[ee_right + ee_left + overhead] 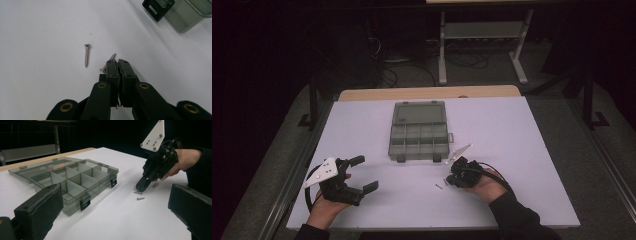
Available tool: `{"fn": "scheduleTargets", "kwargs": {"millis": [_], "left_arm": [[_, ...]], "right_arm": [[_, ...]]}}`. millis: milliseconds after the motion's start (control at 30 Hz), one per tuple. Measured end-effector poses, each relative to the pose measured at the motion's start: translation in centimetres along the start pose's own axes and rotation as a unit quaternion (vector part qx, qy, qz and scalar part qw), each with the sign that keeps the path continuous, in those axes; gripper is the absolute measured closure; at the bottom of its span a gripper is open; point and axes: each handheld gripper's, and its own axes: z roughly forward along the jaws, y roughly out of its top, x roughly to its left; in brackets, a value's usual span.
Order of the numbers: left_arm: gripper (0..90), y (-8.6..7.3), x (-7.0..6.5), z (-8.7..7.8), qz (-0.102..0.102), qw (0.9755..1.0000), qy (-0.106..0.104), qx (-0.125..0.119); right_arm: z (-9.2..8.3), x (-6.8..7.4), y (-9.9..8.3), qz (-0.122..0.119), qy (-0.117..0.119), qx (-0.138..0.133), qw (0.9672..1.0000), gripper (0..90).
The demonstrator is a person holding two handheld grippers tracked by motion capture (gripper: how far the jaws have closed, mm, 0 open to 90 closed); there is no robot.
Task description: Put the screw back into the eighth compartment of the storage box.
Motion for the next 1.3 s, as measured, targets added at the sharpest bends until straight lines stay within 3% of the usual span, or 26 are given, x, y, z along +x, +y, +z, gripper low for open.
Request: {"fn": "scheduleTargets", "kwargs": {"millis": [300,633,733,1067,1300], "left_arm": [[0.0,0.0,0.0,0.0,-0.002,1.0000,0.000,0.000],[0.0,0.0,-0.1,0.1,-0.004,1.0000,-0.002,-0.001],[0.0,0.0,-0.1,0.1,-0.005,1.0000,-0.002,0.000],[0.0,0.0,-0.1,0.1,-0.005,1.0000,-0.003,0.000],[0.0,0.0,-0.1,0.2,-0.006,1.0000,-0.003,-0.002]], "right_arm": [[-0.5,-0.4,0.0,0.028,0.023,-0.008,0.9993,86.8],[-1.8,-0.7,0.1,0.035,0.031,-0.030,0.9985,86.7],[-2.2,-0.8,0.3,0.027,0.027,-0.037,0.9986,86.7],[-4.0,-0.8,1.1,0.044,0.030,-0.062,0.9967,86.7],[-4.8,-1.2,1.8,0.039,0.024,-0.082,0.9956,86.6]]}}
